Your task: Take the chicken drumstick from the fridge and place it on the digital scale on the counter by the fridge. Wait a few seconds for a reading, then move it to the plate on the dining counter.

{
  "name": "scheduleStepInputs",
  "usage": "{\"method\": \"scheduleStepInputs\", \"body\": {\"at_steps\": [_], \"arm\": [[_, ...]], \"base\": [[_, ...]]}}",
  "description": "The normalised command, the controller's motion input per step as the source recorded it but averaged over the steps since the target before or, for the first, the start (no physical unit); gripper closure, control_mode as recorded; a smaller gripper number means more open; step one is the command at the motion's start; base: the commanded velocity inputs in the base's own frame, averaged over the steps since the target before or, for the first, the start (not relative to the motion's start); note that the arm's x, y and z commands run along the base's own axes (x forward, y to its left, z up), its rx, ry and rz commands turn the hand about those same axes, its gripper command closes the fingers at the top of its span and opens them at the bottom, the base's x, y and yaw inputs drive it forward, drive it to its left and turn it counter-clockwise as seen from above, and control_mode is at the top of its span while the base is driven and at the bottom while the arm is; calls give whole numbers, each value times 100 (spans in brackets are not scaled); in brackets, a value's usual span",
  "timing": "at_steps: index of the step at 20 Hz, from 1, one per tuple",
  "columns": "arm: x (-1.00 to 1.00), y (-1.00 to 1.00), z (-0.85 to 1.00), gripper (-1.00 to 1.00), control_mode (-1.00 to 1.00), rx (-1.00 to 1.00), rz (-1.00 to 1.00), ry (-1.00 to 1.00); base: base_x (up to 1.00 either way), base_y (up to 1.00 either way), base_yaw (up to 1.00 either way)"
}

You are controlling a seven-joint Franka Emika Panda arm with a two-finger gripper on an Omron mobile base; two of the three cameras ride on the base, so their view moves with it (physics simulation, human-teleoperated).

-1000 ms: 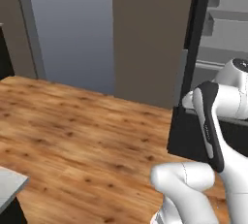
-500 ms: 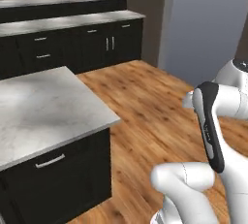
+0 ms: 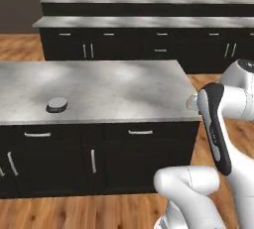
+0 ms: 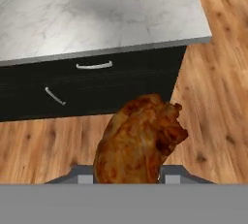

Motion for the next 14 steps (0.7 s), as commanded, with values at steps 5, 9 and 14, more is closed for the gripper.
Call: {"method": "scheduleStepInputs", "body": {"at_steps": [5, 9, 14], "arm": [[0, 0, 0, 100, 100, 0, 0, 0], [0, 0, 0, 100, 100, 0, 0, 0], [0, 0, 0, 100, 100, 0, 0, 0]], "base": [[20, 100, 22], [52, 100, -1], [49, 100, -6]]}}
